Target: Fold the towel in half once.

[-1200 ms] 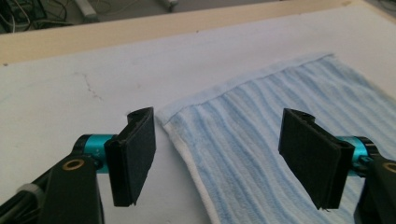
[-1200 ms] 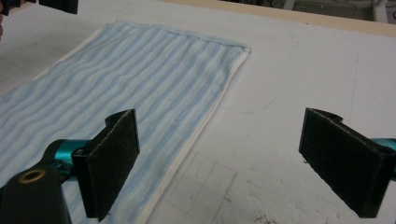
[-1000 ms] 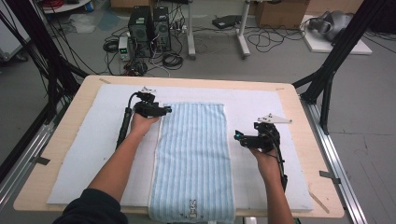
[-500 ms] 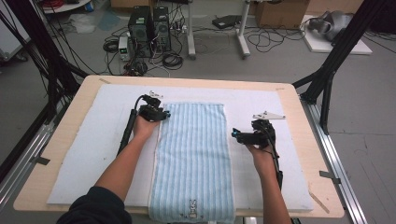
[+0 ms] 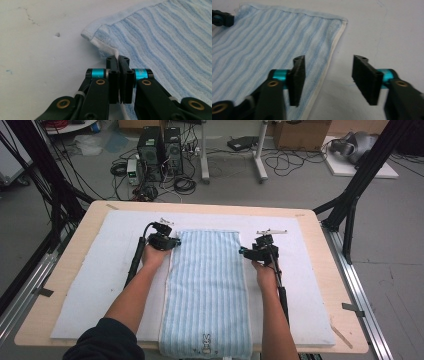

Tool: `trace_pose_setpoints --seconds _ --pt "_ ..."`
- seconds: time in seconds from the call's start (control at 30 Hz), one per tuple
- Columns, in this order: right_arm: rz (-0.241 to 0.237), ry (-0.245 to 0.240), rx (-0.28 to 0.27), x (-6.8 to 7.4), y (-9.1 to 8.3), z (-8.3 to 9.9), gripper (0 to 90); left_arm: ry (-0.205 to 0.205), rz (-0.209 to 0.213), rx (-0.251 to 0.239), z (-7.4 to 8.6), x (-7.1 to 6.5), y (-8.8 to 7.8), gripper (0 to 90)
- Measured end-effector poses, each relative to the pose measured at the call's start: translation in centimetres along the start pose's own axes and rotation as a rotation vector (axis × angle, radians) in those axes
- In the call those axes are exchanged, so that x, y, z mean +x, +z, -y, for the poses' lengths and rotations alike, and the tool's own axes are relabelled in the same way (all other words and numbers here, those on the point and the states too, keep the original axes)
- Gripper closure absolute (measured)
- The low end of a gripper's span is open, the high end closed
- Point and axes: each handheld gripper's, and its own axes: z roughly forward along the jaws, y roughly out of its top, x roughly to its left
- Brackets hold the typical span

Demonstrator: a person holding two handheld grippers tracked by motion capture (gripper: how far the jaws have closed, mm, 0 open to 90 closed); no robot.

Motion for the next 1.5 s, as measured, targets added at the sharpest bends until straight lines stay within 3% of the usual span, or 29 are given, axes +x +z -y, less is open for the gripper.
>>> trace_pose_setpoints --seconds 0.1,0.27,0.43,0.5,0.6,0.73,0.97,1.2,1.27,1.5 --pt "0.048 -0.032 0.033 0.1 0.7 0.1 54.8 -0.012 0.001 -0.005 0.1 0.0 0.0 87.0" --pt "0.057 -0.071 0.042 0.5 1.8 -0.3 58.4 -0.028 0.011 -0.018 0.2 0.2 0.0 87.1" --pt "0.074 -0.123 0.101 1.5 3.4 -0.8 63.3 -0.026 0.013 -0.018 0.2 0.2 0.0 87.2" --pt "0.072 -0.097 0.102 1.5 3.6 -0.7 68.8 -0.031 0.019 -0.023 0.3 0.3 0.0 87.4" --pt "0.036 -0.078 0.103 1.4 3.6 -0.6 87.0 -0.060 0.024 -0.030 0.4 0.4 0.0 87.6" --pt "0.039 -0.073 0.101 1.5 3.5 -0.7 87.9 -0.077 0.028 -0.057 0.1 0.4 -0.6 87.8" --pt "0.023 -0.102 0.033 2.1 1.7 -1.1 87.9 -0.136 0.084 -0.129 -0.4 0.7 -2.3 87.8" --pt "-0.010 -0.116 -0.027 2.7 -0.9 -0.7 87.8 -0.125 0.137 -0.182 -0.1 0.2 -5.0 87.7" --pt "-0.025 -0.107 -0.056 2.9 -1.8 -0.4 87.8 -0.114 0.147 -0.189 0.4 -0.2 -5.7 87.7" --pt "-0.047 -0.127 -0.085 4.0 -4.9 1.7 87.7 -0.098 0.216 -0.217 2.5 -2.0 -8.9 87.7"
